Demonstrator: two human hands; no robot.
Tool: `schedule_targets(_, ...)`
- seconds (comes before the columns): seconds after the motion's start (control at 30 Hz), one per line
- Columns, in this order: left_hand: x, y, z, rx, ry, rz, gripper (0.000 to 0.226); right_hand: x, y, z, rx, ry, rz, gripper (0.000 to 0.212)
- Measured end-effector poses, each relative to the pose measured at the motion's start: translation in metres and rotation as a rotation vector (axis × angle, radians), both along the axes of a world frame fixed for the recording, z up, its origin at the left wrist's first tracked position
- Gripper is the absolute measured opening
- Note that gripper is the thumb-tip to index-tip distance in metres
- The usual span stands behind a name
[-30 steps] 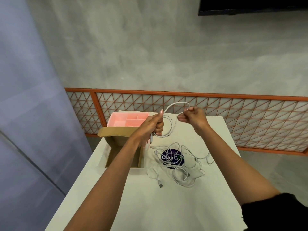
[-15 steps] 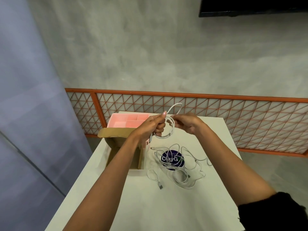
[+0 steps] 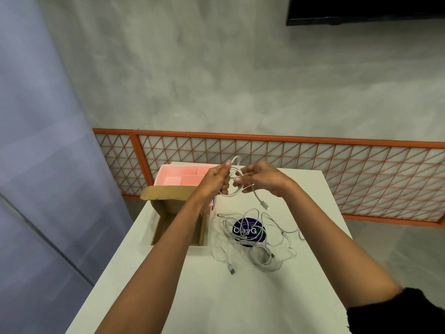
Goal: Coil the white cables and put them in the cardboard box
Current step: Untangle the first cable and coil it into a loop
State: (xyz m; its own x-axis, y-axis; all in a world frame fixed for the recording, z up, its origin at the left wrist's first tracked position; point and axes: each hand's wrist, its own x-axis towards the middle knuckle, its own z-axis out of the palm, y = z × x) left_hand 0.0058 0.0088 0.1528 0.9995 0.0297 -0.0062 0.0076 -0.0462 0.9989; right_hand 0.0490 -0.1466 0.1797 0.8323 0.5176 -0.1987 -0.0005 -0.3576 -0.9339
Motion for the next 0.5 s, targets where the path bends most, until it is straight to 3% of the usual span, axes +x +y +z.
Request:
schedule_targets(0.13,0.004,0.003,-0.009,0.053,-0.014,0.117,0.03,-0.004,0.006,0.013,-0.37,-0.499,-0.114,0.014)
schedule_targets(0.23,0.003,0.007,-0.015,0.076,-0.034,0.162,0.033,-0.007,0.005,0.027,-0.337,-0.665,-0.144,0.015)
schedule_targets(0.3,0.002,0.008,-0.016,0.088,-0.05,0.164,0.034,-0.008,0.003,0.037,-0.176,-0.611,-0.144,0.016)
schedule_targets(0.4,0.004,0.004,-0.015,0.153,-0.076,0.169,0.031,-0.014,0.006,0.043,0.137,-0.315,-0.057,0.012)
schedule_targets(0.5,0.006,-0.002,-0.018,0.204,-0.078,0.167,0.031,-0.018,0.011,0.043,0.376,-0.163,-0.079,0.014)
